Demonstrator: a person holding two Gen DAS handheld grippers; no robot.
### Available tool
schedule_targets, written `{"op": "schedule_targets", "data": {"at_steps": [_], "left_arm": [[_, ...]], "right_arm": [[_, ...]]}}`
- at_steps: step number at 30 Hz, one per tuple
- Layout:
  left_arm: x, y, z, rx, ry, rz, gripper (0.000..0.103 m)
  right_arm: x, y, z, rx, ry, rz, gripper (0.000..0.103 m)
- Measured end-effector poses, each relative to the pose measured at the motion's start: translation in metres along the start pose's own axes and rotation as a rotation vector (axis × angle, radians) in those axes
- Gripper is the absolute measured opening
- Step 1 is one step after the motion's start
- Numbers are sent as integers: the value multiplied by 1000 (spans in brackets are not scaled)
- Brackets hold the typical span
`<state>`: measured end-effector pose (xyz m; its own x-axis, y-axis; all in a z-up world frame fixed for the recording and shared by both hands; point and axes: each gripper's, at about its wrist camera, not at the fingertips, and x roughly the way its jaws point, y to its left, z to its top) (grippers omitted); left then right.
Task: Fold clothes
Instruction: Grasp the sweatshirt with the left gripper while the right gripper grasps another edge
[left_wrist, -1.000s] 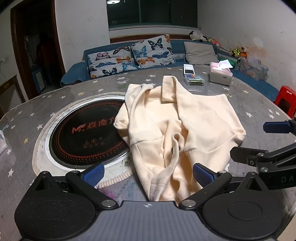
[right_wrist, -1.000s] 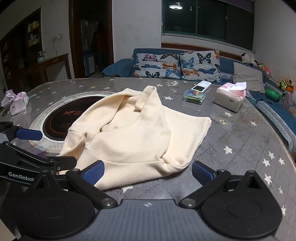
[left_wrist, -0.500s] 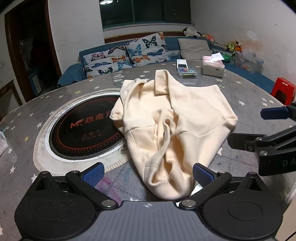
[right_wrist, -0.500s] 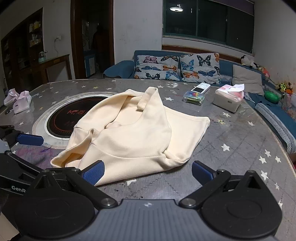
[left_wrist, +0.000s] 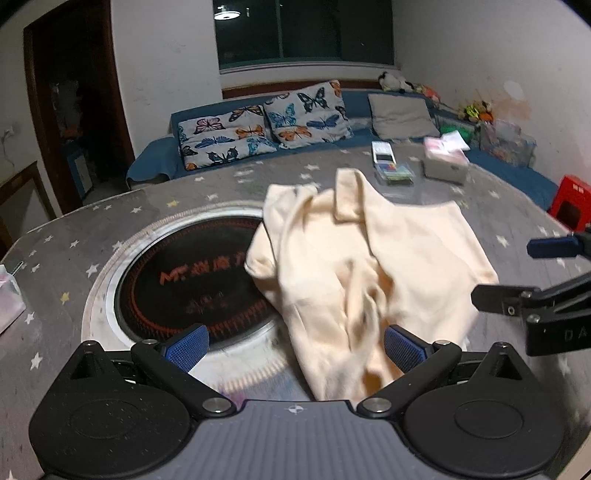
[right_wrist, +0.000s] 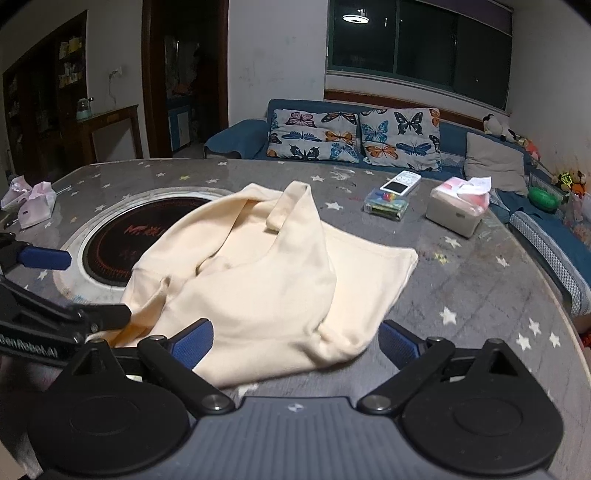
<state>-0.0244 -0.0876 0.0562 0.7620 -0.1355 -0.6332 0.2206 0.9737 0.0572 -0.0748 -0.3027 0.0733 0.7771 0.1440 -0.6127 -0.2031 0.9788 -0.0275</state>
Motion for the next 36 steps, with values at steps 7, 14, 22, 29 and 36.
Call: {"op": "schedule_targets", "data": {"at_steps": [7,14,22,29,36], "left_arm": [[27,14,35,-10,-25,26,89],[67,12,71,33,-24,18,87],[119,9,97,59,13,-6,87],[152,10,104,58,60,-41,68],[160,17,98,31,82,-67,12]], "right_arm": [[32,-10,32,-3,7,12,93],[78,-23,68,19,28,33,85],[134,-28,97,33,63,50,75],[172,-35,101,64,114,83,68],[185,-35,96,80,138,104,24]]}}
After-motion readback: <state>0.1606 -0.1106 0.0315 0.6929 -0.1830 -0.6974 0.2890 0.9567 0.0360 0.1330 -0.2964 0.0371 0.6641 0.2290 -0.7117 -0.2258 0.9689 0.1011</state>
